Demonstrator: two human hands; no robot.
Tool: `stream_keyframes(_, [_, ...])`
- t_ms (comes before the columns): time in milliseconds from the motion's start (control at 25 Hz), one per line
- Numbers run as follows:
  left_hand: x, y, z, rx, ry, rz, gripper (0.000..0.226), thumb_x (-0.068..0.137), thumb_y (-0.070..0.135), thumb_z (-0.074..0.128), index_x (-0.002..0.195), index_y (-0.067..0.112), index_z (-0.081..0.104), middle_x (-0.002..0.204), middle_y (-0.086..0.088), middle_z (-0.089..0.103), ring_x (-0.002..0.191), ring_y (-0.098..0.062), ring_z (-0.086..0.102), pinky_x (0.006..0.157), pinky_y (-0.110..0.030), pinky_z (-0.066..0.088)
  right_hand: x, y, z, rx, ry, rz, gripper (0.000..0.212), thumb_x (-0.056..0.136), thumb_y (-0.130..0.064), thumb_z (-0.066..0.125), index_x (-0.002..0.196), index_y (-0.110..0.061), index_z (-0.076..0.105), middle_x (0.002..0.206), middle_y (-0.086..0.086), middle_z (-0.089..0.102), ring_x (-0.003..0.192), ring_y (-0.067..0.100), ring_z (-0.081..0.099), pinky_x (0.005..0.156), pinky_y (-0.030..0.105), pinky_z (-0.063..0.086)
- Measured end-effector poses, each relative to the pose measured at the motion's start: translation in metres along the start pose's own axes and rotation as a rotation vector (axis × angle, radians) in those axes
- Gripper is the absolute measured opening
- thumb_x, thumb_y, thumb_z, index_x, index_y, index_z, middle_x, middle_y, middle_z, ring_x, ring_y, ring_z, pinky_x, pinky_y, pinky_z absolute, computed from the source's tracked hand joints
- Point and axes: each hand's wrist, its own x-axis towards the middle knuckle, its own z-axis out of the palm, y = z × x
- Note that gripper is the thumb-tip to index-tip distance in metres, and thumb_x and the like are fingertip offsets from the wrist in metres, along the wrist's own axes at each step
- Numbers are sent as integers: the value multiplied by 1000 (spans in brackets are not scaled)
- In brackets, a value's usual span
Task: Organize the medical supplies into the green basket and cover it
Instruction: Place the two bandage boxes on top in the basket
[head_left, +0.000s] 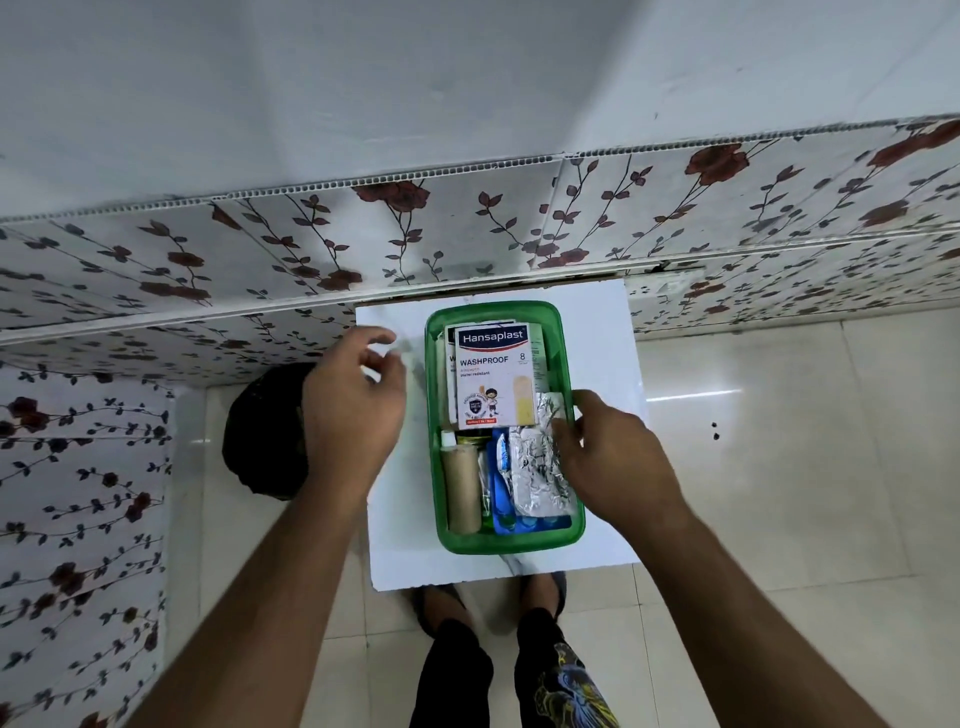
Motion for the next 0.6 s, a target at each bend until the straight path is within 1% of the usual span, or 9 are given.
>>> stream_keyframes(40, [-2,-14,-4,-5,-24,-99,18,88,23,59,103,29,68,79,7,65,59,-14,60,59,-28,47,-1,-1,0,-6,16,-16,18,98,-30,43,99,-14,51,89,6,68,82,33,62,58,36,35])
stream_keyframes(80, [-5,-27,-3,20,-91,-172,18,90,22,59,105,28,68,82,4,67,65,-16,64,64,-31,50,-2,-3,-1,-13,37,-28,13,97,-25,43,91,-15,46,86,7,65,78,34,59,56,36,27])
stream_keyframes(120, [-10,-37,-1,38,-178,-227,18,92,23,58,107,27,67,87,0,69,72,-19,67,69,-33,53,-3,-5,-2,-18,53,-44,12,97,-22,43,87,-16,41,84,9,64,73,35,56,55,35,22])
stream_keyframes(200, [-18,-51,8,28,-335,-297,21,94,25,56,112,22,67,92,-3,71,79,-23,70,76,-38,57,-3,-8,-6,-14,72,-82,13,96,-18,45,85,-17,38,82,11,64,67,34,51,52,36,18])
stream_keyframes(320, [-24,-57,22,15,-432,-302,23,90,32,59,108,19,67,93,-8,73,84,-29,70,81,-45,57,-5,-5,-19,13,123,-100,12,96,-17,45,85,-16,40,78,12,62,66,36,50,56,35,24])
stream_keyframes(360, [-25,-57,26,25,-453,-297,23,87,34,61,104,20,66,91,-8,73,85,-30,70,80,-45,57,-6,-1,-27,24,150,-87,12,96,-18,45,85,-15,43,75,11,60,64,34,48,56,36,28])
stream_keyframes(440, [-27,-53,35,122,-480,-274,21,81,38,67,94,23,63,87,-3,72,82,-26,68,77,-40,56,-9,11,-44,22,187,-38,14,96,-19,45,85,-11,48,71,8,57,63,33,46,55,37,33])
stream_keyframes(520, [-28,-48,40,245,-451,-248,16,83,34,67,83,21,58,82,-1,68,81,-26,65,76,-40,54,-13,23,-59,-4,200,13,16,95,-19,45,84,-9,49,68,6,53,63,34,45,55,39,35])
stream_keyframes(600, [-28,-42,40,252,-450,-274,14,85,25,60,78,16,53,79,-5,65,81,-31,65,76,-45,55,-17,35,-67,-25,188,80,17,95,-18,44,82,-8,49,67,6,52,64,36,46,55,40,36])
